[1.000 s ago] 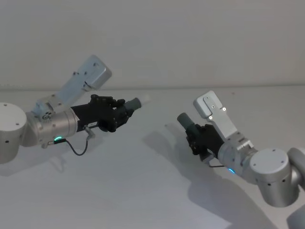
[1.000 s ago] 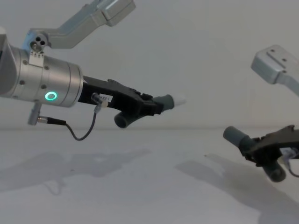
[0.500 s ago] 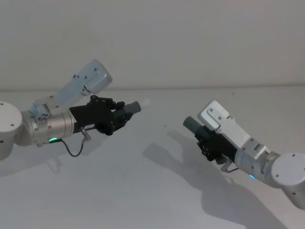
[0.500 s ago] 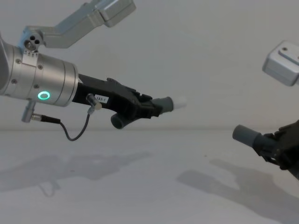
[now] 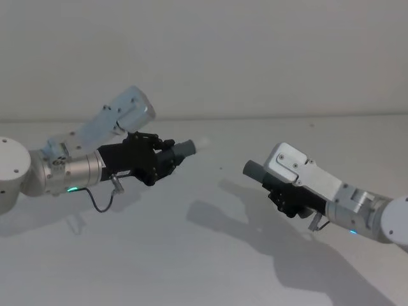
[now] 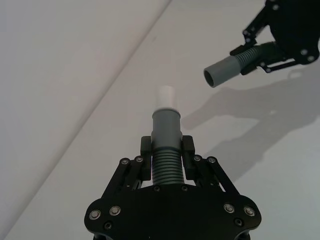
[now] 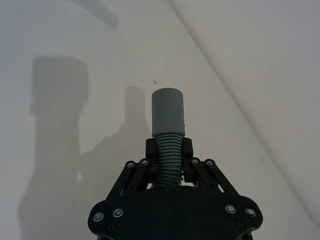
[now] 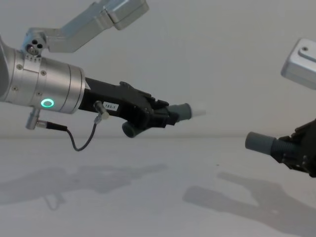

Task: Use both hands to pick up one end of the pipe from the table, align the ends, and insert them.

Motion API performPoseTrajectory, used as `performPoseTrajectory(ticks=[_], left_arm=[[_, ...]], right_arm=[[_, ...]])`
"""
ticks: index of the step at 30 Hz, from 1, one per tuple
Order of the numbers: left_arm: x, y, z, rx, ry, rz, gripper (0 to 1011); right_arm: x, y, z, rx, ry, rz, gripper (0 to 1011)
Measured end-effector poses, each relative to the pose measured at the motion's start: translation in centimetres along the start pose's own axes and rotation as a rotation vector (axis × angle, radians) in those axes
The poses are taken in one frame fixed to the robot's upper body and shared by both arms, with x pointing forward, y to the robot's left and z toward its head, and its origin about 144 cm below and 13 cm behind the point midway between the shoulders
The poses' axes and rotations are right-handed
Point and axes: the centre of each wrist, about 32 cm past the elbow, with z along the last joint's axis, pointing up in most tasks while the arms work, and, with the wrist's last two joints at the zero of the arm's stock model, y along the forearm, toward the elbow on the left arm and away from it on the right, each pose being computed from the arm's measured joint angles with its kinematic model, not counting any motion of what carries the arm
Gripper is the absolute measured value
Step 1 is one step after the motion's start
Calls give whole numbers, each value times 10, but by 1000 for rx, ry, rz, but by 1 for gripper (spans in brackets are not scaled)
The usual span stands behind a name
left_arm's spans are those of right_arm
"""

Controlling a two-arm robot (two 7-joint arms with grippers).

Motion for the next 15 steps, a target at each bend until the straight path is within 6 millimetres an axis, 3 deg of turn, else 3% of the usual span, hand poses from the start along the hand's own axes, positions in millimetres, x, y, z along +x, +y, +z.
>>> performPoseTrajectory(ticks=[15], left_arm=[[4, 2, -3, 18, -65, -108, 323]], right_arm=[[17, -12, 9, 7, -160, 56, 253]])
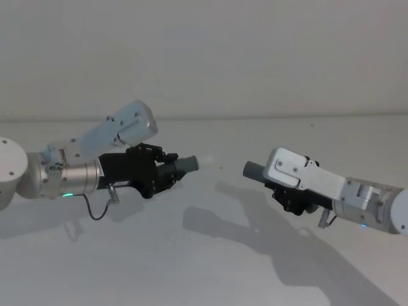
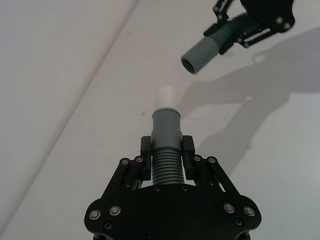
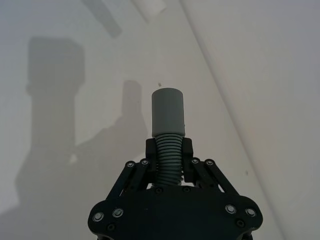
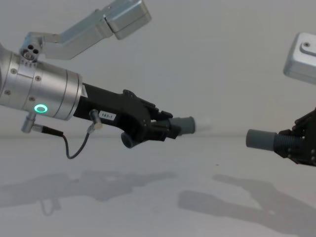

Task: Use both hands to pick up one end of the pipe from the table, align the ends, and insert them.

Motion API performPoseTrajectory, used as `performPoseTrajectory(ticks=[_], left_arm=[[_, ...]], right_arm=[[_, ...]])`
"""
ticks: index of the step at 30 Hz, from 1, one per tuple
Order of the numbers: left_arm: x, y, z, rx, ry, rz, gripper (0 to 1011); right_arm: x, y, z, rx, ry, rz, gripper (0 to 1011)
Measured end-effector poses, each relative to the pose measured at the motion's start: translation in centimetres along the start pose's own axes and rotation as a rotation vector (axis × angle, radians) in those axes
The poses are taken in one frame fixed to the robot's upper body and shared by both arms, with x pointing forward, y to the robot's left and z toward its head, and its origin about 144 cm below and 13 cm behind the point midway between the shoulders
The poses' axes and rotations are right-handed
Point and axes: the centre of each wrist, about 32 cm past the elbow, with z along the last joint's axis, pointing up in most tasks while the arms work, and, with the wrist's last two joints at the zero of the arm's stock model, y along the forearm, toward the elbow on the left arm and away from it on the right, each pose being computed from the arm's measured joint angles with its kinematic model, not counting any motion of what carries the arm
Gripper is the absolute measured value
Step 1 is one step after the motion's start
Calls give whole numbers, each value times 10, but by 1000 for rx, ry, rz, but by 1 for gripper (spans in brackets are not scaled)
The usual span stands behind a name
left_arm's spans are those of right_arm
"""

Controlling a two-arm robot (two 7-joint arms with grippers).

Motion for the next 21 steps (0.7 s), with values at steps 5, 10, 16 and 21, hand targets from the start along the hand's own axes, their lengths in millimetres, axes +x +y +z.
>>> performPoseTrajectory(ticks=[5, 10, 16, 21], left_arm=[[1, 1, -3, 0, -13, -23, 323], [1, 1, -5, -6, -23, -38, 323], [1, 1, -7, -13, -32, -52, 323], [1, 1, -9, -15, -36, -58, 323]], right_arm=[[4, -3, 2, -9, -36, 8, 253], [6, -5, 3, -18, -67, 15, 255], [9, -7, 7, -34, -120, 32, 255], [11, -8, 9, -33, -144, 44, 253]])
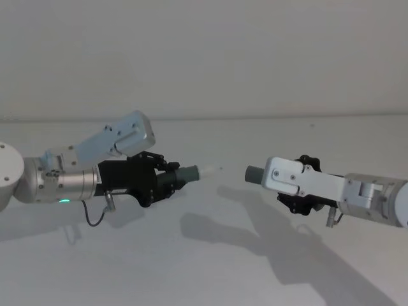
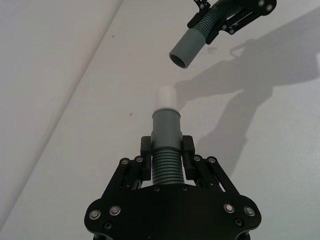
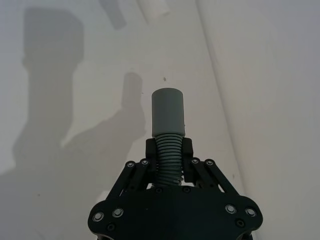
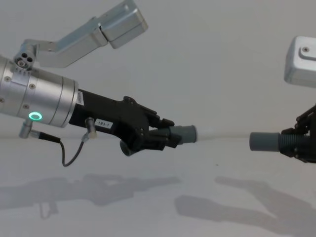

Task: Use both hands to pick up one end of the pipe from the table, align the ends, and insert them.

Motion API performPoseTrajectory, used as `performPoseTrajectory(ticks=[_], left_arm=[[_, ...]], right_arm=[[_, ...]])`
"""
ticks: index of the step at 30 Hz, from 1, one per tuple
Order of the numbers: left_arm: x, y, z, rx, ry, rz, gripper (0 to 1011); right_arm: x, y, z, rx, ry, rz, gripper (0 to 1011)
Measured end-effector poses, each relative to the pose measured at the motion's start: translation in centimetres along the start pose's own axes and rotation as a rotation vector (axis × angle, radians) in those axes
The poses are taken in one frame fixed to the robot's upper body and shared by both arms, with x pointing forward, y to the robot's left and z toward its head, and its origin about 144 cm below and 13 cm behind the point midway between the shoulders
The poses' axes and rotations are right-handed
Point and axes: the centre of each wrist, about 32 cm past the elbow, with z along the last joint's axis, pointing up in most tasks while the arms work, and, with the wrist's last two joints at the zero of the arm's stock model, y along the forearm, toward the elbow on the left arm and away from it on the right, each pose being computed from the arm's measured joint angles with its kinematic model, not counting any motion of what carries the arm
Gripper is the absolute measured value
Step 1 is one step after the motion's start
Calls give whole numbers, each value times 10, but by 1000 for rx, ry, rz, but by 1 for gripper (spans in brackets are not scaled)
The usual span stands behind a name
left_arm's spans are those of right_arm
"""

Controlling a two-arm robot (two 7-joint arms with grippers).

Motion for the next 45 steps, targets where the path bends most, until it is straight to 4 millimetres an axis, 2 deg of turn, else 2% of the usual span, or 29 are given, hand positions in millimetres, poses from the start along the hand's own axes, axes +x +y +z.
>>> performPoseTrajectory(ticks=[22, 45], left_arm=[[0, 0, -2, -5, -7, -10, 323], [0, 0, -2, -6, -8, -12, 323]], right_arm=[[9, -9, 15, 72, -124, 55, 255], [12, -5, 21, 116, -160, 81, 253]])
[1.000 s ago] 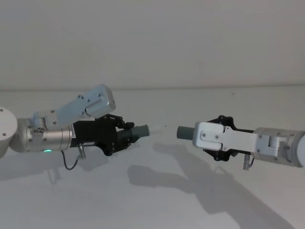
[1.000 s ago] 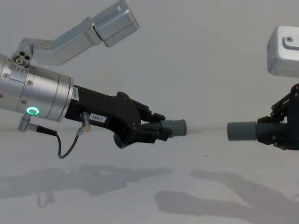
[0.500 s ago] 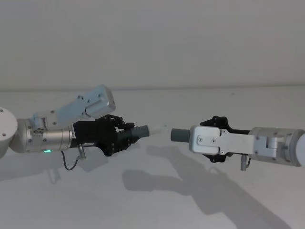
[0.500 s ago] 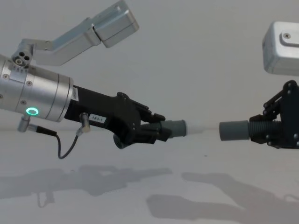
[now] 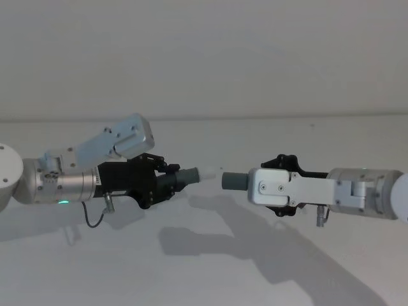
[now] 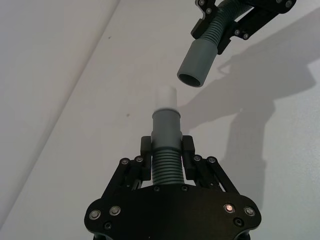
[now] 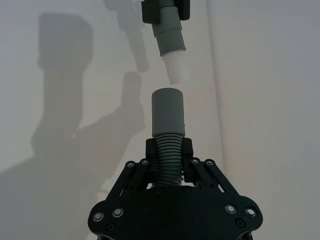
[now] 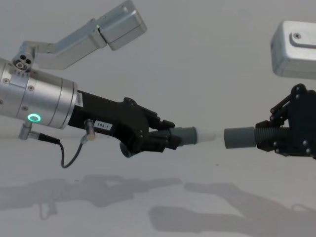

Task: Use both hands to pick up one end of the pipe from the table, align the ends, and insert them.

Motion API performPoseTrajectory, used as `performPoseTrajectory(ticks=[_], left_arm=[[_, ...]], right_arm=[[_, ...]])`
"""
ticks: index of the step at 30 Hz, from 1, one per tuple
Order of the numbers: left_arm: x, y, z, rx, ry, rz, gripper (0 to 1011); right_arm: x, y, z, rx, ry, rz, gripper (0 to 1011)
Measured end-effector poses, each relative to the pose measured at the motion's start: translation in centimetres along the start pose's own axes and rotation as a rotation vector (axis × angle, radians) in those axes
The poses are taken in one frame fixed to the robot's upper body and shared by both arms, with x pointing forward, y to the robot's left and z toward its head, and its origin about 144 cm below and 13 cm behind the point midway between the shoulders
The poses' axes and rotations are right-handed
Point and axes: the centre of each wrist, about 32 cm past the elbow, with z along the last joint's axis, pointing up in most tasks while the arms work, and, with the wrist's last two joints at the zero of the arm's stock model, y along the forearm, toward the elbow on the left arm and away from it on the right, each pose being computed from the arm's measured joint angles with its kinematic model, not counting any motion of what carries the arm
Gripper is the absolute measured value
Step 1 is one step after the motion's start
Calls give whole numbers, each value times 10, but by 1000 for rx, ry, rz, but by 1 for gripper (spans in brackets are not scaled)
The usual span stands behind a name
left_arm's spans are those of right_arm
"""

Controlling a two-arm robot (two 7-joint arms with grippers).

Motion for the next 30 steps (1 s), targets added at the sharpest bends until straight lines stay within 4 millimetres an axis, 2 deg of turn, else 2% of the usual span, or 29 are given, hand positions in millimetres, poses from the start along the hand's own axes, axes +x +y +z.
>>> performPoseTrajectory(ticks=[30], left_arm=[[0, 0, 0, 0, 0, 1, 323]], right_arm=[[19, 20, 2, 37, -19, 22, 253]])
